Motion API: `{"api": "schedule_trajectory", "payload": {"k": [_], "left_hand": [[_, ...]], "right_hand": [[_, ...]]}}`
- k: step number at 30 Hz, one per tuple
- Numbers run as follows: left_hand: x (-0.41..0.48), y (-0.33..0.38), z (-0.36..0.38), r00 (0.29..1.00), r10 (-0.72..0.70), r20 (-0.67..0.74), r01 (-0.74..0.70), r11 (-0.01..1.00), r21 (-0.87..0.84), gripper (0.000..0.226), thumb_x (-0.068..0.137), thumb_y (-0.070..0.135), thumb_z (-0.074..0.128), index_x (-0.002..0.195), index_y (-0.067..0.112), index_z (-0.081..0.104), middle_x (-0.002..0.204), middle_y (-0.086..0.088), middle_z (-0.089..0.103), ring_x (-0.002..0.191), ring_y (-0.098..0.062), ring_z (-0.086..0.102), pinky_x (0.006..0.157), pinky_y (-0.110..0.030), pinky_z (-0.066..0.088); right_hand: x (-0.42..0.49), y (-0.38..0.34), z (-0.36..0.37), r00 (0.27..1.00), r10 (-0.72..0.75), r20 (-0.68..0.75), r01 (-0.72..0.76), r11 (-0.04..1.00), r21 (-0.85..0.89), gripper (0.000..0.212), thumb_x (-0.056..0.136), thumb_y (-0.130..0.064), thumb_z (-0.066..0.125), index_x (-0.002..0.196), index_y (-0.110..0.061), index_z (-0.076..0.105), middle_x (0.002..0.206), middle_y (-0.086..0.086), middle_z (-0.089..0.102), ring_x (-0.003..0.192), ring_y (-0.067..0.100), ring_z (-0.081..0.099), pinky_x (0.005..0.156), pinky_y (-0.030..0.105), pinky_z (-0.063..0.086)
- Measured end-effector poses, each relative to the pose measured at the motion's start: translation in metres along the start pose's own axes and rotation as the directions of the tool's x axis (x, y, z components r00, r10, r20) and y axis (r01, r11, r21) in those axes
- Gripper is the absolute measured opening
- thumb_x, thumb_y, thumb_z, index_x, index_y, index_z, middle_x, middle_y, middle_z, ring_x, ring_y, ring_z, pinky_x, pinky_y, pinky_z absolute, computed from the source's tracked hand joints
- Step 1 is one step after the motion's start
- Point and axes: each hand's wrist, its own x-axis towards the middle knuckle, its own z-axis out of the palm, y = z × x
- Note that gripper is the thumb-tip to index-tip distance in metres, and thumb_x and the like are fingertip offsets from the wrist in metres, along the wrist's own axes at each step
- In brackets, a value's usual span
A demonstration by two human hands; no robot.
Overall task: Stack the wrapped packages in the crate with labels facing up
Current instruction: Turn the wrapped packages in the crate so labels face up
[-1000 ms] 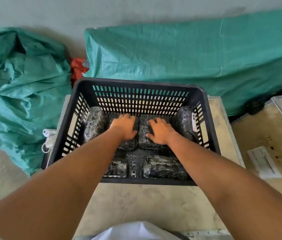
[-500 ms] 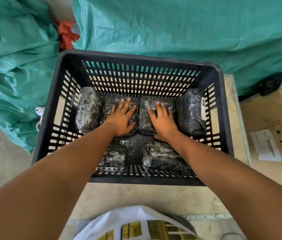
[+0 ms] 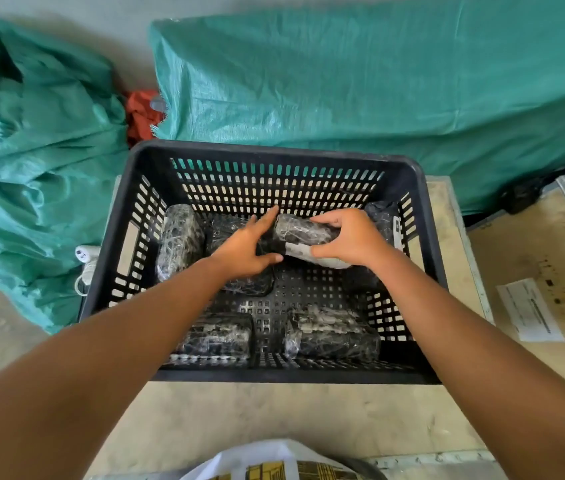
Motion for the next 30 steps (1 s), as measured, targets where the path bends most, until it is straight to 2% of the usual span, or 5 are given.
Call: {"api": "schedule_trajectory", "payload": {"k": [6, 11, 20, 24, 30], "left_hand": [[-0.001, 0.028, -0.018, 0.960, 0.280, -0.019, -0.281, 0.960, -0.020, 0.109, 0.096, 0.020, 0.065, 0.150, 0.051, -0.024, 0.136, 0.001, 0.057, 0.105, 0.002, 0.062, 0.094, -0.018, 0.047], [-0.001, 0.034, -0.025, 0.938, 0.325, -0.120, -0.326, 0.945, 0.011, 0.091, 0.102, 0.018, 0.055, 0.153, 0.055, -0.011, 0.154, 0.000, 0.043, 0.118, 0.001, 0.051, 0.103, -0.018, 0.036], [0.011, 0.021, -0.031, 0.984, 0.099, -0.146, -0.142, 0.938, -0.317, 0.066, 0.107, 0.009, 0.044, 0.149, 0.055, 0.023, 0.150, 0.026, 0.029, 0.111, 0.007, 0.050, 0.087, -0.002, 0.036], [0.016, 0.018, -0.015, 0.994, -0.069, -0.087, 0.031, 0.925, -0.378, 0.061, 0.107, 0.017, 0.046, 0.155, 0.046, 0.022, 0.144, 0.020, 0.039, 0.122, -0.009, 0.045, 0.100, -0.028, 0.045], [0.023, 0.018, 0.016, 0.990, -0.060, 0.124, 0.090, 0.962, -0.258, 0.126, 0.079, 0.028, 0.086, 0.159, 0.036, -0.011, 0.147, 0.019, 0.029, 0.132, -0.006, 0.036, 0.105, -0.022, 0.035]], "right_hand": [[-0.003, 0.007, -0.020, 0.995, 0.099, -0.014, -0.081, 0.879, 0.469, 0.057, 0.059, -0.028, 0.092, 0.111, -0.036, 0.071, 0.096, -0.003, 0.080, 0.082, 0.011, 0.078, 0.062, 0.029, 0.059], [-0.001, 0.003, -0.023, 0.990, 0.115, -0.084, -0.033, 0.758, 0.652, 0.051, 0.063, -0.023, 0.094, 0.110, -0.029, 0.074, 0.105, 0.007, 0.080, 0.098, 0.024, 0.077, 0.086, 0.048, 0.063], [-0.010, 0.004, -0.008, 0.982, -0.044, -0.183, 0.102, 0.940, 0.324, 0.088, 0.073, -0.049, 0.088, 0.147, -0.053, 0.043, 0.158, -0.014, 0.040, 0.144, 0.005, 0.036, 0.114, 0.029, 0.031], [-0.006, 0.002, 0.010, 0.998, 0.059, 0.013, -0.060, 0.977, 0.204, 0.121, 0.062, -0.042, 0.096, 0.160, -0.044, 0.026, 0.164, 0.007, 0.020, 0.148, 0.023, 0.029, 0.124, 0.044, 0.026], [0.005, 0.005, 0.028, 0.960, 0.270, 0.078, -0.278, 0.953, 0.121, 0.137, 0.059, -0.028, 0.100, 0.165, -0.032, 0.014, 0.158, 0.014, 0.019, 0.148, 0.033, 0.027, 0.120, 0.039, 0.024]]}}
